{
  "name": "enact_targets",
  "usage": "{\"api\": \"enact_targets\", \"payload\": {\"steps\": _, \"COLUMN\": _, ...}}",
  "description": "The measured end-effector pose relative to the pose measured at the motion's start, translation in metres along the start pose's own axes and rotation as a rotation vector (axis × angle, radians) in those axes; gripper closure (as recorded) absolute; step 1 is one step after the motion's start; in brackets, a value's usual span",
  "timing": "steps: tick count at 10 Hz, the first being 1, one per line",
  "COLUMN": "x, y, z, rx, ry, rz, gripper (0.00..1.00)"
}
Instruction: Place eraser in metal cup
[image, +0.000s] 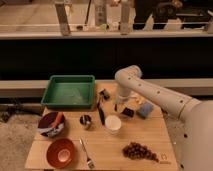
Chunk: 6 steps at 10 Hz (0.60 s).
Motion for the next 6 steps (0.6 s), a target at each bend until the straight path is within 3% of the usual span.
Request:
{"api": "enact_targets", "payload": {"steps": 2, "x": -0.027, "y": -0.008, "z": -0.008, "rx": 0.016, "ry": -0.013, "rz": -0.063, "gripper": 1.00}}
{"api": "enact_targets", "payload": {"steps": 6, "x": -0.095, "y": -0.020, "z": -0.024, "rx": 0.050, "ry": -0.040, "rz": -0.252, "gripper": 1.00}}
